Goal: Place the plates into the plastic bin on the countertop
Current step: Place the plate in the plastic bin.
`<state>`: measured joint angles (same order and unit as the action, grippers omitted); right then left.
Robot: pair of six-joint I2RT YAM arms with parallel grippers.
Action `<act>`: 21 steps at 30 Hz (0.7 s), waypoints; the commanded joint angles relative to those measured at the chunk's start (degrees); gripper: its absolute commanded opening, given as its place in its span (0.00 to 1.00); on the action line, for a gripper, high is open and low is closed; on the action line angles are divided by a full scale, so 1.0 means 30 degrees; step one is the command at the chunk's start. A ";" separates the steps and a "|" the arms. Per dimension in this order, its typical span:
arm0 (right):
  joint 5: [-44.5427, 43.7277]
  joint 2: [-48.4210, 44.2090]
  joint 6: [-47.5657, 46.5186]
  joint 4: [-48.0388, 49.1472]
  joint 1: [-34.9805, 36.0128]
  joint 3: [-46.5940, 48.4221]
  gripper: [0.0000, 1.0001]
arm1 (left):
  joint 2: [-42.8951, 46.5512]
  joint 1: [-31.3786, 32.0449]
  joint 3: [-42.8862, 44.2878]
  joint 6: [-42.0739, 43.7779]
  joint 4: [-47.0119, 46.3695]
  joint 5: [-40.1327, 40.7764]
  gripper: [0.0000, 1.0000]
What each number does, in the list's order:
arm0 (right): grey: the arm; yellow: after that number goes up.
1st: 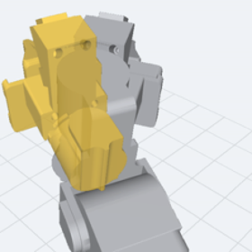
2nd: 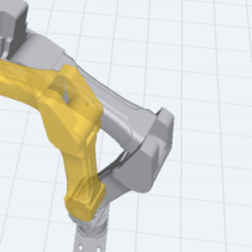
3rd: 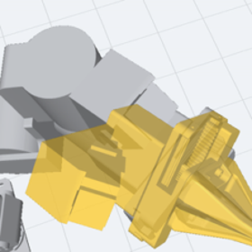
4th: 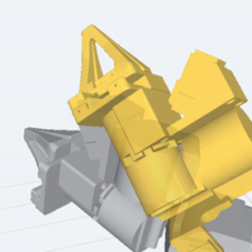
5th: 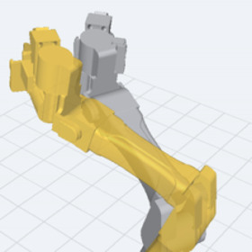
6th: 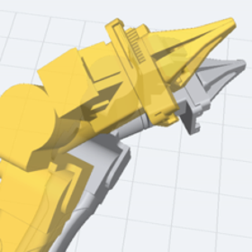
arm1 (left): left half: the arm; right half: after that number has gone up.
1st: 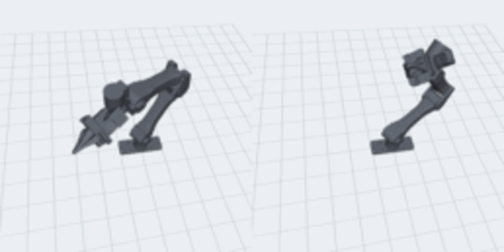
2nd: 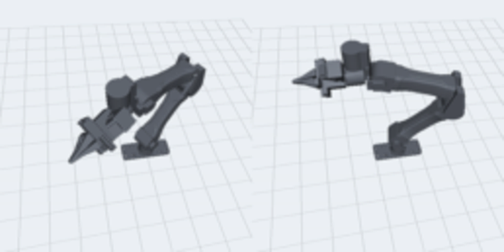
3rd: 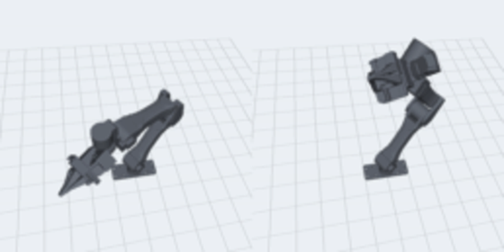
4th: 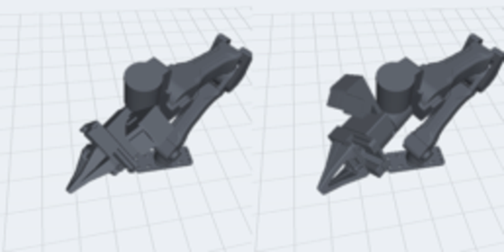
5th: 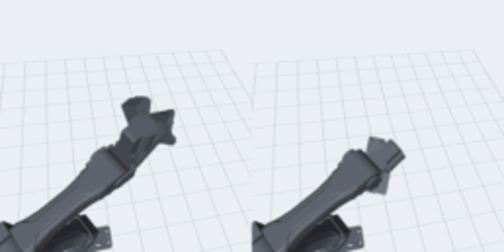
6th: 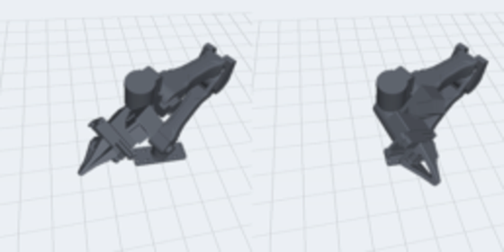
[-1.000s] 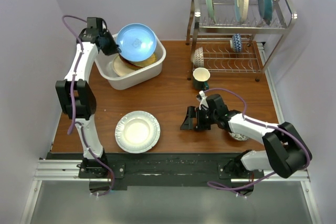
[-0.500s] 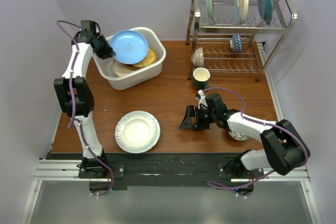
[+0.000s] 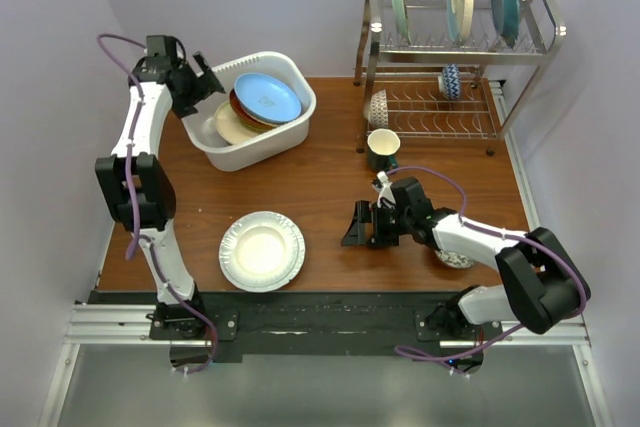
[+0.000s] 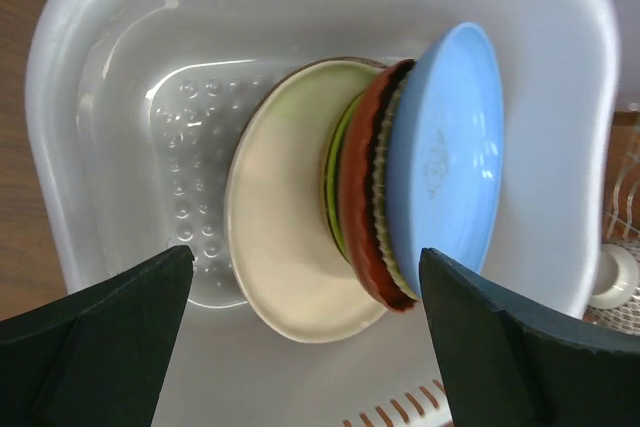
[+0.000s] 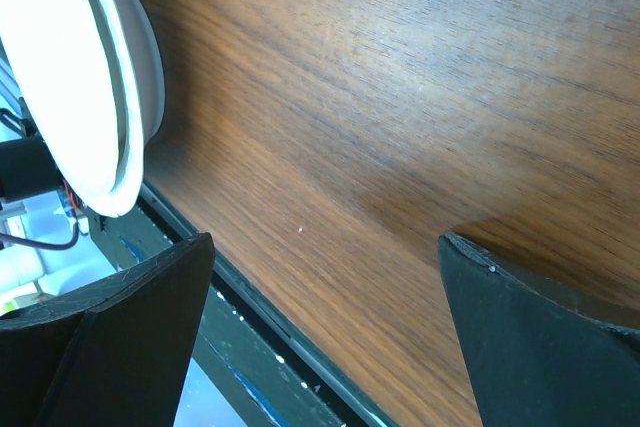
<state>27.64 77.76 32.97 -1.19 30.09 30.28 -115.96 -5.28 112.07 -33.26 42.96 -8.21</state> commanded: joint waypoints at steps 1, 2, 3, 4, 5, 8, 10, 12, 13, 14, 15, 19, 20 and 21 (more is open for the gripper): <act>-0.0423 0.0390 -0.0238 -0.0599 0.0049 -0.0075 0.99 | 0.2996 -0.0145 0.0087 0.0509 -0.0666 -0.0544 1.00; -0.0395 0.0361 -0.0209 -0.0599 0.0049 -0.0104 0.99 | 0.3464 -0.0174 -0.0728 0.0509 -0.1190 -0.0952 1.00; -0.0394 0.0332 -0.0180 -0.0599 0.0049 -0.0162 0.99 | 0.4339 -0.0145 -0.1142 0.0509 -0.1369 -0.1159 1.00; -0.0394 0.0302 -0.0209 -0.0599 0.0049 -0.0163 0.99 | 0.4782 -0.0174 -0.1523 0.0509 -0.1516 -0.1451 1.00; -0.0394 0.0273 -0.0180 -0.0599 0.0020 -0.0163 0.99 | 0.5251 -0.0145 -0.2310 0.0509 -0.1836 -0.1599 1.00; -0.0365 0.0185 -0.0180 -0.0599 0.0020 -0.0192 0.99 | 0.6863 -0.0116 -0.3776 0.0713 -0.2015 -0.2273 0.99; -0.0336 0.0097 -0.0092 -0.0628 0.0049 -0.0221 0.99 | 0.7859 -0.0087 -0.4424 0.0976 -0.1899 -0.2594 0.99; -0.0336 -0.0078 -0.0063 -0.0628 0.0020 -0.0309 0.99 | 0.8881 -0.0028 -0.5537 0.1152 -0.1694 -0.2771 0.98; -0.0336 -0.0137 -0.0063 -0.0657 0.0049 -0.0280 0.99 | 0.9236 0.0001 -0.5947 0.1356 -0.1606 -0.2801 0.98; -0.0336 -0.0195 -0.0005 -0.0687 0.0049 -0.0309 0.99 | 0.9617 0.0031 -0.6937 0.1388 -0.1518 -0.2859 0.98; -0.0307 -0.0370 0.0025 -0.0716 0.0049 -0.0338 0.99 | 1.0433 0.0031 -0.7527 0.1417 -0.1546 -0.2976 0.98; -0.0336 -0.0723 0.0113 -0.0804 0.0049 -0.0339 0.99 | 1.2576 0.0031 -1.0574 0.1185 -0.1722 -0.3386 0.96; -0.0307 -0.0781 0.0113 -0.0833 0.0049 -0.0367 0.99 | 1.2986 0.0060 -1.1711 0.1067 -0.1722 -0.3503 0.96; -0.0306 -0.0840 0.0171 -0.0833 0.0049 -0.0339 0.99 | 1.3773 0.0060 -1.2331 0.0979 -0.1780 -0.3649 0.96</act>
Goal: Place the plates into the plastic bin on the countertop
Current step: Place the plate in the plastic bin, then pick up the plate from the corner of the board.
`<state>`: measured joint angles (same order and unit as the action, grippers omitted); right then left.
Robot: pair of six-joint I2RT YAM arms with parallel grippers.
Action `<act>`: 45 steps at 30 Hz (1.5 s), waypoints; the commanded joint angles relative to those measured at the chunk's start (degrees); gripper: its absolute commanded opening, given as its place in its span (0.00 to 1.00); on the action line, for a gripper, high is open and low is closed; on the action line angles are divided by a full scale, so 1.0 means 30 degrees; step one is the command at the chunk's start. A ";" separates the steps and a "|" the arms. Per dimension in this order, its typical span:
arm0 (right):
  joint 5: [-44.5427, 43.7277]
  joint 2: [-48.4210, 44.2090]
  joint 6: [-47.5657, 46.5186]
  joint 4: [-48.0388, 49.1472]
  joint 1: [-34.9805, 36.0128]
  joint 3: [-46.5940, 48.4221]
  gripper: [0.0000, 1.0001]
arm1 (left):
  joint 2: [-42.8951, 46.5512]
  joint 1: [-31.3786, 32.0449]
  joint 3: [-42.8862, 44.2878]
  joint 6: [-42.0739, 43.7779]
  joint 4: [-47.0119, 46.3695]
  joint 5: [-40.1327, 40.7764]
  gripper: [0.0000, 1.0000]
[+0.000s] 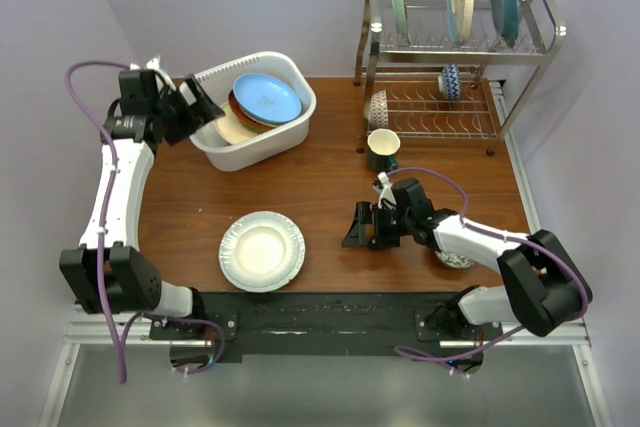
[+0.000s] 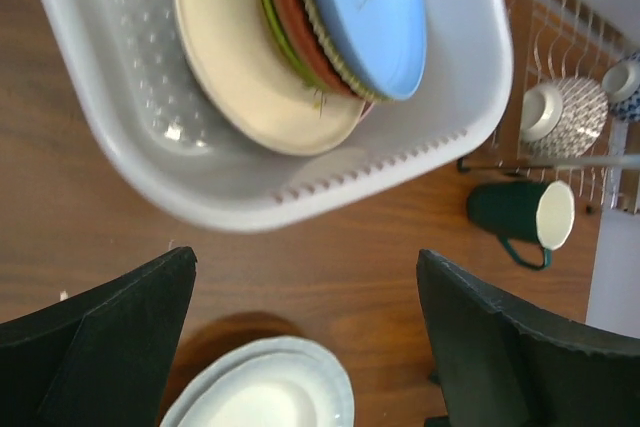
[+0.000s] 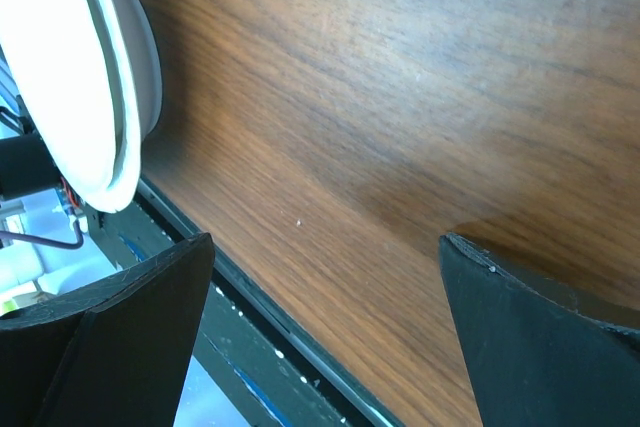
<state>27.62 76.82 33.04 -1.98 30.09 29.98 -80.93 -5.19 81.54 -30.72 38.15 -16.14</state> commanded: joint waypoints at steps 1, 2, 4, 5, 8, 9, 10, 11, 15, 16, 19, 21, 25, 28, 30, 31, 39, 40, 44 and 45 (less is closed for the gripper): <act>-0.0270 -0.0556 0.0208 -0.0542 0.0078 -0.0236 0.99 | 0.2450 0.0002 -0.3262 -0.0128 -0.0207 -0.1180 0.95; -0.0241 -0.0586 0.0266 -0.0513 0.0079 -0.0236 0.99 | 0.2860 0.0089 -0.3795 -0.0247 -0.0265 -0.1298 0.95; -0.0095 -0.0615 0.0384 -0.0455 0.0079 -0.0178 0.98 | 0.3915 0.0177 -0.5197 -0.0423 -0.0150 -0.1329 0.94; -0.0065 -0.0615 0.0442 -0.0425 0.0050 -0.0120 0.98 | 0.4266 0.0207 -0.5670 -0.0511 -0.0033 -0.1329 0.94; 0.0169 -0.0528 0.0647 -0.0191 0.0137 -0.0002 0.97 | 0.5936 0.0411 -0.8101 -0.1038 -0.0411 -0.1503 0.93; 0.0228 -0.0527 0.0793 -0.0161 0.0224 0.0085 0.97 | 0.6607 0.0441 -0.8542 -0.1068 -0.0238 -0.1388 0.93; 0.0286 -0.0469 0.0823 -0.0045 0.0254 0.0144 0.96 | 0.6846 0.0470 -0.9300 -0.1040 -0.0092 -0.1329 0.93; 0.0316 -0.0411 0.0882 -0.0044 0.0342 0.0260 0.96 | 0.7138 0.0500 -0.9627 -0.1010 0.0432 -0.1271 0.93; 0.0345 -0.0060 0.1349 0.0161 0.0984 0.0700 0.95 | 0.8835 0.0500 -1.1209 -0.1039 0.0964 -0.1094 0.93; 0.0345 0.0057 0.1467 0.0306 0.1132 0.0817 0.94 | 0.9130 0.0500 -1.1705 -0.1126 0.1052 -0.1065 0.92; 0.0199 0.0585 0.1761 0.0337 0.1864 0.1548 0.91 | 0.9922 0.0500 -1.2498 -0.1215 0.1606 -0.0890 0.91; 0.0199 0.0994 0.2053 0.0337 0.2187 0.2193 0.88 | 1.0391 0.0500 -1.2851 -0.1273 0.1755 -0.0743 0.91; 0.0462 0.1552 0.2522 0.0541 0.2568 0.3684 0.69 | 1.1007 0.0500 -1.3877 -0.1420 0.1989 -0.0830 0.91; 0.0434 0.2223 0.2932 0.0600 0.3007 0.4680 0.52 | 1.1475 0.0500 -1.4403 -0.1478 0.2078 -0.0801 0.91; 0.0521 0.2634 0.3225 0.1065 0.3358 0.5181 0.49 | 1.1711 0.0500 -1.4813 -0.1713 0.1903 -0.0917 0.90; 0.0579 0.3043 0.3284 0.1127 0.3621 0.5677 0.48 | 1.1856 0.0500 -1.4903 -0.1742 0.1902 -0.0918 0.90; 0.0375 0.4657 0.4133 0.2035 0.5292 0.6824 0.47 | 1.1770 0.0500 -1.4787 -0.1625 0.2136 -0.0480 0.90; 0.0404 0.4774 0.4308 0.2181 0.5468 0.6824 0.47 | 1.1712 0.0500 -1.4787 -0.1596 0.2136 -0.0450 0.90; 0.0492 0.5564 0.4486 0.2681 0.5996 0.7029 0.47 | 1.1740 0.0500 -1.4582 -0.1508 0.2283 -0.0274 0.90; 0.0463 0.5711 0.4515 0.2710 0.6055 0.7116 0.47 | 1.1712 0.0500 -1.4581 -0.1508 0.2341 -0.0245 0.90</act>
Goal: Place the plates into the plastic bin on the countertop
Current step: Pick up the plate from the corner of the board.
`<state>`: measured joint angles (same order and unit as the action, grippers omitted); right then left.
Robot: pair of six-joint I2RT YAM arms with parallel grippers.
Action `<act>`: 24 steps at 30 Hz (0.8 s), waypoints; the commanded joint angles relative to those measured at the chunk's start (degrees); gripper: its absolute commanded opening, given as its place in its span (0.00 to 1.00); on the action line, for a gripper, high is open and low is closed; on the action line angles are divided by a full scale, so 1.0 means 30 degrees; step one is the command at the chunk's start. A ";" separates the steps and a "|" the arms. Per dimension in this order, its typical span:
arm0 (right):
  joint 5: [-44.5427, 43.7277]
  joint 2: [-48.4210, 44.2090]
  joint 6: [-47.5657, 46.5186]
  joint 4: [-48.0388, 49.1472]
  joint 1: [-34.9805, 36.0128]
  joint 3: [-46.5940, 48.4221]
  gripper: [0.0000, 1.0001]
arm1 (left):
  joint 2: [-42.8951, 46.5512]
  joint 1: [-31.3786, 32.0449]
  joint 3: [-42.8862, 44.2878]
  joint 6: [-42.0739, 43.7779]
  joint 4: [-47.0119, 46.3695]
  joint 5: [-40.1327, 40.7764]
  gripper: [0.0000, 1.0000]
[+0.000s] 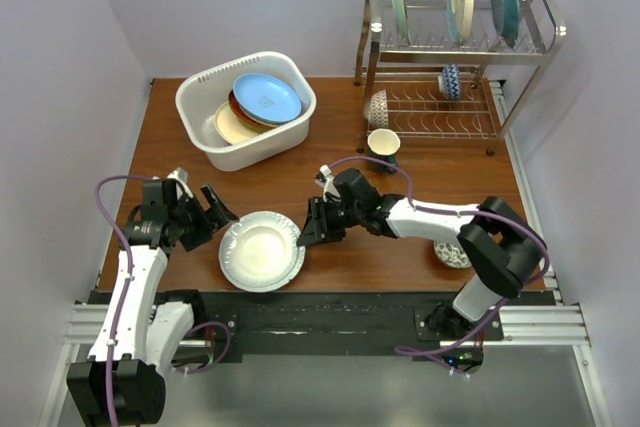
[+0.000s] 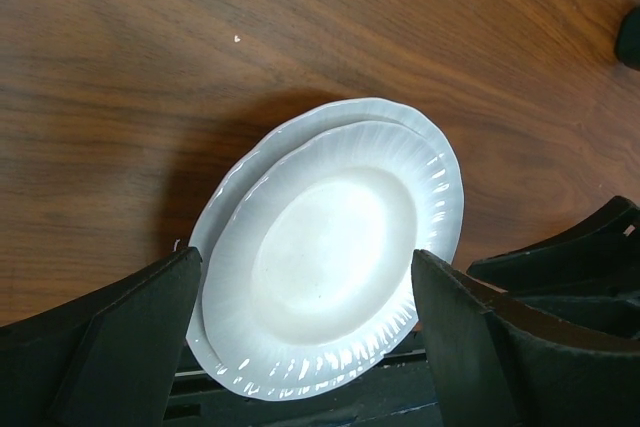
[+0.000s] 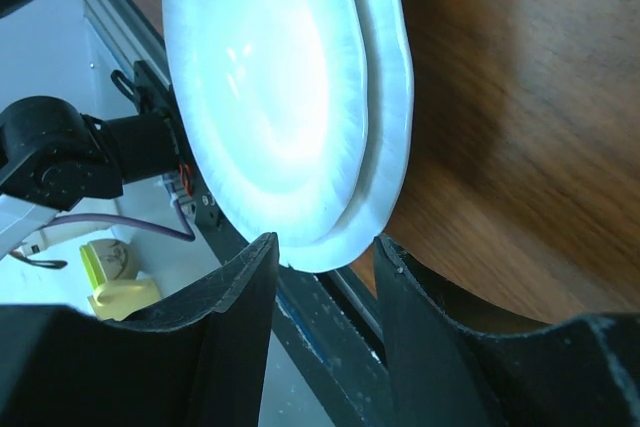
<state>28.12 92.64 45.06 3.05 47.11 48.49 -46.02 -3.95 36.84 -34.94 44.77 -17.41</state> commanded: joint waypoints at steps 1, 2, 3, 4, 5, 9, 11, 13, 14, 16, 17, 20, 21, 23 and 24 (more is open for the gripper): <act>0.0266 0.0583 0.0537 0.1034 0.0583 0.1033 0.46 | 0.0105 0.0085 0.0318 -0.0044 0.0163 0.0236 0.90; 0.0266 0.0701 0.0595 0.1121 0.0614 0.1063 0.46 | 0.0077 0.0085 0.0318 -0.0014 0.0192 0.0266 0.90; 0.0237 0.0905 0.0625 0.1267 0.0672 0.1063 0.46 | 0.0105 0.0085 0.0318 0.0015 0.0280 0.0266 0.90; 0.0178 0.0994 0.0683 0.1298 0.0789 0.1063 0.46 | 0.0106 0.0114 0.0318 0.0015 0.0280 0.0266 0.90; 0.0149 0.1082 0.0684 0.1356 0.0848 0.1092 0.47 | 0.0106 0.0085 0.0260 0.0015 0.0280 0.0266 0.90; 0.0207 0.1550 0.0918 0.1795 0.1112 0.1093 0.47 | 0.0165 0.0085 0.0113 0.0015 0.0309 0.0295 0.90; 0.0207 0.1697 0.0976 0.1855 0.1287 0.1151 0.47 | 0.0193 0.0114 0.0084 0.0045 0.0339 0.0295 0.90; 0.0091 0.1669 0.0889 0.1651 0.1259 0.1210 0.47 | 0.0193 0.0114 0.0025 0.0074 0.0339 0.0295 0.90; 0.0003 0.1640 0.0889 0.1621 0.1288 0.1210 0.47 | 0.0222 0.0085 -0.0004 0.0074 0.0339 0.0324 0.90; -0.0027 0.1785 0.0860 0.1562 0.1317 0.1326 0.47 | 0.0223 0.0085 -0.0063 0.0074 0.0339 0.0354 0.90; -0.0085 0.1873 0.0860 0.1533 0.1346 0.1356 0.48 | 0.0223 0.0085 -0.0121 0.0074 0.0339 0.0354 0.90; -0.0231 0.2252 0.0888 0.1503 0.1580 0.1386 0.48 | 0.0252 0.0085 -0.0209 0.0074 0.0368 0.0441 0.90; -0.0261 0.2342 0.0889 0.1619 0.1610 0.1357 0.48 | 0.0281 0.0085 -0.0239 0.0103 0.0397 0.0471 0.90; -0.0407 0.2634 0.0918 0.1620 0.1844 0.1386 0.48 | 0.0427 0.0084 -0.0472 0.0103 0.0369 0.0500 0.90; -0.0553 0.2751 0.0947 0.1707 0.1874 0.1386 0.47 | 0.0428 0.0085 -0.0560 0.0103 0.0339 0.0500 0.90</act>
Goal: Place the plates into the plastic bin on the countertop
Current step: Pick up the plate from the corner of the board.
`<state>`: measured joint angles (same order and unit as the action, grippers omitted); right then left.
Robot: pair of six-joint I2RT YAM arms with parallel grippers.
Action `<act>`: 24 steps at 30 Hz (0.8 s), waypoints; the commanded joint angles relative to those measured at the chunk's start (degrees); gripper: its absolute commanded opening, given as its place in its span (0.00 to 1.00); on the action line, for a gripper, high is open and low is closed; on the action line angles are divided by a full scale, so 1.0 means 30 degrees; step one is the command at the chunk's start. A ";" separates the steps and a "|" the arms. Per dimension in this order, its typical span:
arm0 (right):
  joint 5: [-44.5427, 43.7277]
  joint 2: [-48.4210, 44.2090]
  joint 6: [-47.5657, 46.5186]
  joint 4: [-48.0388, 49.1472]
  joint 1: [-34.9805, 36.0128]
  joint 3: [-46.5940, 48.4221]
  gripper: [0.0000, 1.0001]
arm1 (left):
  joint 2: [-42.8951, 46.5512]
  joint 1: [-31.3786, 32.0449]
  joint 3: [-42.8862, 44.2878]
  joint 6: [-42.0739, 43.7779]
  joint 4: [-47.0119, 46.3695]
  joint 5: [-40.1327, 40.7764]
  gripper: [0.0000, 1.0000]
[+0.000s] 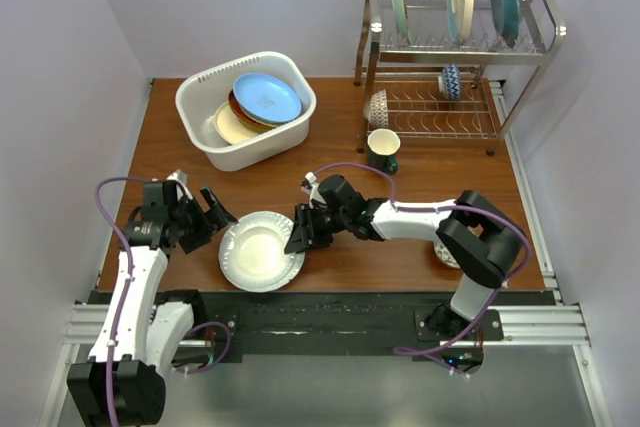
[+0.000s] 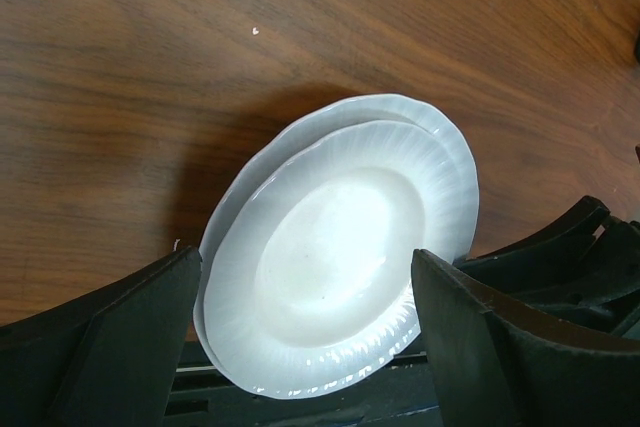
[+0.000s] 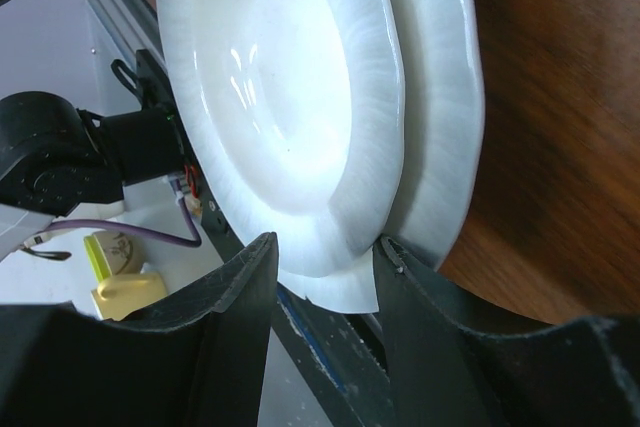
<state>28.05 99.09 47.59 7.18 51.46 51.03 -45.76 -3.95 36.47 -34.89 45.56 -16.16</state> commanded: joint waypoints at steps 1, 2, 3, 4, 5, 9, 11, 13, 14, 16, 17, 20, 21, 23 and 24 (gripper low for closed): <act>-0.0591 0.0690 0.0189 0.0360 0.0569 0.0569 0.47 | 0.0369 0.0085 -0.0524 0.0089 0.0077 0.0085 0.90; -0.0649 0.0778 0.0248 0.0390 0.0658 0.0599 0.48 | 0.0341 0.0085 -0.0757 0.0060 0.0048 0.0056 0.90; -0.0679 0.0924 0.0307 0.0506 0.0716 0.0657 0.48 | 0.0398 0.0085 -0.0905 0.0030 -0.0069 -0.0147 0.90; -0.0650 0.1013 0.0394 0.0536 0.0775 0.0687 0.48 | 0.0486 0.0085 -0.1051 -0.0028 -0.0128 -0.0236 0.90; -0.0708 0.1042 0.0424 0.0536 0.0776 0.0716 0.48 | 0.0574 0.0085 -0.1343 -0.0145 -0.0186 -0.0382 0.89; -0.0972 0.1334 0.0571 0.0887 0.0864 0.0716 0.48 | 0.0780 0.0114 -0.2047 -0.0292 -0.0567 -0.0763 0.88; -0.0972 0.1569 0.0863 0.1353 0.0893 0.0658 0.48 | 0.0838 0.0201 -0.2369 -0.0321 -0.0742 -0.0940 0.87; -0.0856 0.2065 0.1359 0.1765 0.0951 0.0482 0.48 | 0.0897 0.0289 -0.2517 -0.0351 -0.0860 -0.1145 0.86; -0.0855 0.2213 0.1507 0.1970 0.0980 0.0453 0.47 | 0.0897 0.0348 -0.2517 -0.0409 -0.0832 -0.1145 0.86; -0.0826 0.2477 0.1887 0.2381 0.0981 0.0336 0.45 | 0.0956 0.0407 -0.2489 -0.0380 -0.0861 -0.1175 0.85; -0.0942 0.2478 0.1947 0.2498 0.0981 0.0306 0.45 | 0.1014 0.0465 -0.2488 -0.0409 -0.0861 -0.1262 0.85; -0.1322 0.2450 0.2269 0.2645 0.1010 0.0277 0.35 | 0.1044 0.0524 -0.2459 -0.0497 -0.0919 -0.1438 0.84; -0.1411 0.2478 0.2357 0.2704 0.1010 0.0248 0.29 | 0.1073 0.0553 -0.2488 -0.0497 -0.0919 -0.1438 0.84; -0.1470 0.2391 0.2504 0.2705 0.1010 0.0247 0.12 | 0.1073 0.0583 -0.2430 -0.0498 -0.0803 -0.1380 0.84; -0.1586 0.2332 0.2505 0.2646 0.1010 0.0248 0.06 | 0.1073 0.0583 -0.2401 -0.0468 -0.0773 -0.1293 0.84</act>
<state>26.26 105.73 55.13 15.38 53.36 52.01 -43.09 -3.07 29.23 -35.07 44.91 -16.67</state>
